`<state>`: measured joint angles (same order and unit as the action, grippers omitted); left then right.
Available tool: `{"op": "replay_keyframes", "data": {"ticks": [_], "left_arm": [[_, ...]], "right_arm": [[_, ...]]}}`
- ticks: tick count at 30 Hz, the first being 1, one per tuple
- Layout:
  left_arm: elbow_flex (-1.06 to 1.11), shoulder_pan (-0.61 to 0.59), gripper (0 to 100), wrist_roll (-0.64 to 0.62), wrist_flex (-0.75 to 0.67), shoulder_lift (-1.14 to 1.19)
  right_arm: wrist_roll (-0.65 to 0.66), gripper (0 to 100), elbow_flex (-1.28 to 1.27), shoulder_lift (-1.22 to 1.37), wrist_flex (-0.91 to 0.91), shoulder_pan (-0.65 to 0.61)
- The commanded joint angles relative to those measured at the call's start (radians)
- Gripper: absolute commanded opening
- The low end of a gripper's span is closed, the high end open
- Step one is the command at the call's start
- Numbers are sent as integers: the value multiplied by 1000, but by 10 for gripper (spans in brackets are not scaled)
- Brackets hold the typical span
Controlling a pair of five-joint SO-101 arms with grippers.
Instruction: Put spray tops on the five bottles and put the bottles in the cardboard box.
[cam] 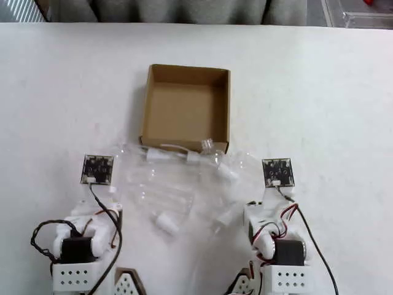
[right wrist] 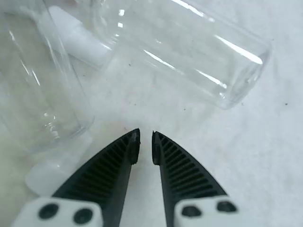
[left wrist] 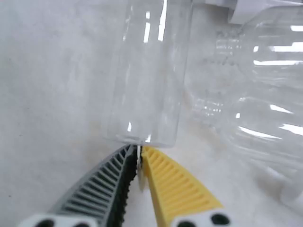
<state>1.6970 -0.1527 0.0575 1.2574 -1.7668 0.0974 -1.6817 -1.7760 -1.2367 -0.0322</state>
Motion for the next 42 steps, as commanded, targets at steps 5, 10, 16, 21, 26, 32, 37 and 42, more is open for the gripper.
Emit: {"op": "replay_keyframes", "data": {"ticks": [5, 10, 16, 21, 26, 32, 37, 42], "left_arm": [[-2, 7, 20, 5, 3, -12], [-2, 7, 20, 5, 3, -12], [-2, 7, 20, 5, 3, -12], [-2, 7, 20, 5, 3, -12], [-2, 7, 20, 5, 3, -12], [-2, 12, 20, 8, 3, -12], [-2, 13, 20, 9, 2, -12], [-17, 5, 20, 9, -167, -12]], "right_arm": [[6, 17, -11, -12, -4, -10], [6, 17, -11, -13, -4, -16], [6, 16, -11, -12, -5, -8], [8, 16, -9, -18, -27, -7], [8, 16, -9, -18, -27, -5], [9, 16, -9, -18, -27, 39], [9, 16, -9, -18, -27, 36], [9, 17, -9, -18, -27, 42]]}}
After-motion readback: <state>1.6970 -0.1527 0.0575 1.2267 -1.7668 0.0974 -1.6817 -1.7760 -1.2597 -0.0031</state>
